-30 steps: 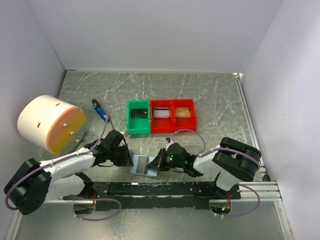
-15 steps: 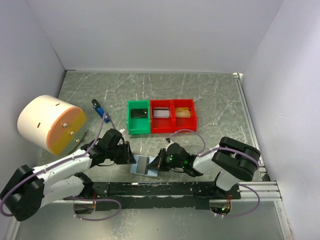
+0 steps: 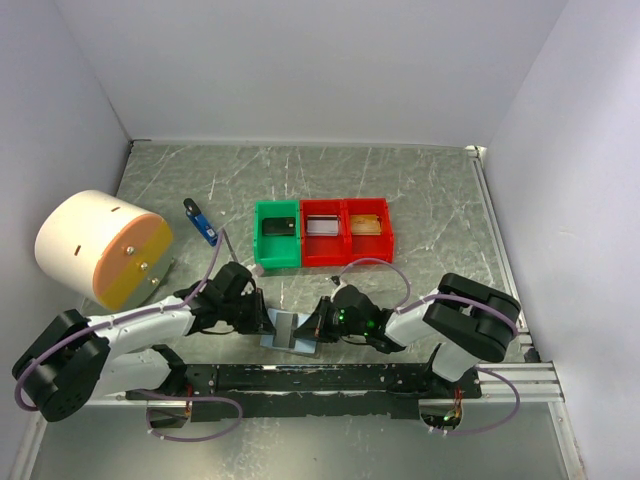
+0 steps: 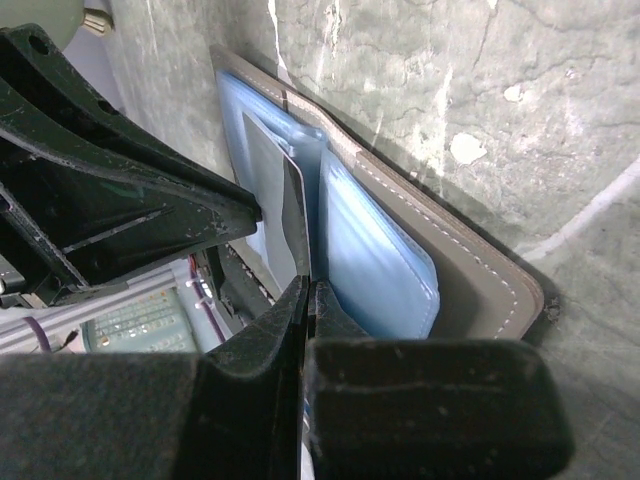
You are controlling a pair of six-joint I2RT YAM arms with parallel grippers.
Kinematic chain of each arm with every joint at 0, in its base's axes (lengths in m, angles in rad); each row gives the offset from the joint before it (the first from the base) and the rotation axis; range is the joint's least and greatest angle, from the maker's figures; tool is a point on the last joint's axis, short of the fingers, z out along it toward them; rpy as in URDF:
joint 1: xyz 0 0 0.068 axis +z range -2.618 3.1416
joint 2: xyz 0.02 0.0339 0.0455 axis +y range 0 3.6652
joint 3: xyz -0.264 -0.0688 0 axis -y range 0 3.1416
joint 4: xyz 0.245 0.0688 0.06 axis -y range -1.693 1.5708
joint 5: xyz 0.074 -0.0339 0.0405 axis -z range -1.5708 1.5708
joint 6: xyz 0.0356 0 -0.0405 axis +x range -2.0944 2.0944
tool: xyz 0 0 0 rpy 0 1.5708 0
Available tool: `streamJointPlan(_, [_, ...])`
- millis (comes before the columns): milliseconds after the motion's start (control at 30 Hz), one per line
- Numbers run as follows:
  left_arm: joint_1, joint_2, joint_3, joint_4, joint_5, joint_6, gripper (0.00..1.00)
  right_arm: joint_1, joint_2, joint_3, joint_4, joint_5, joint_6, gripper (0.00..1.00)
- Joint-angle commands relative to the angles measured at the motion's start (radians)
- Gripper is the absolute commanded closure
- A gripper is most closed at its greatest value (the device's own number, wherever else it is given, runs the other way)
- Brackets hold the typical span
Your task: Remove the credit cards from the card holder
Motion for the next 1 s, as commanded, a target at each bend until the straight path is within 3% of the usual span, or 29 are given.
streamJointPlan(0, [-0.006, 0.006, -0.031, -0.072, -0.125, -0.028, 0.75, -0.011, -0.021, -0.005, -0.045, 0.020, -0.017, 1.00])
streamJointPlan(300, [-0.008, 0.032, -0.020, -0.082, -0.131, -0.019, 0.76, -0.021, -0.027, -0.032, 0.007, 0.019, 0.011, 1.00])
streamJointPlan(467, [-0.007, 0.046, -0.006, -0.086, -0.124, -0.002, 0.76, -0.020, 0.022, -0.008, 0.059, -0.003, 0.013, 0.84])
streamJointPlan(600, [-0.008, 0.047, -0.004, -0.088, -0.123, -0.002, 0.76, -0.021, 0.077, 0.019, 0.092, -0.017, 0.018, 0.82])
streamJointPlan(833, [-0.007, 0.023, -0.009, -0.113, -0.142, -0.004, 0.76, -0.026, 0.080, -0.037, 0.178, -0.006, 0.049, 0.99])
streamJointPlan(967, [-0.006, 0.019, -0.009, -0.122, -0.148, -0.005, 0.76, -0.031, 0.038, -0.083, 0.163, 0.000, 0.045, 1.00])
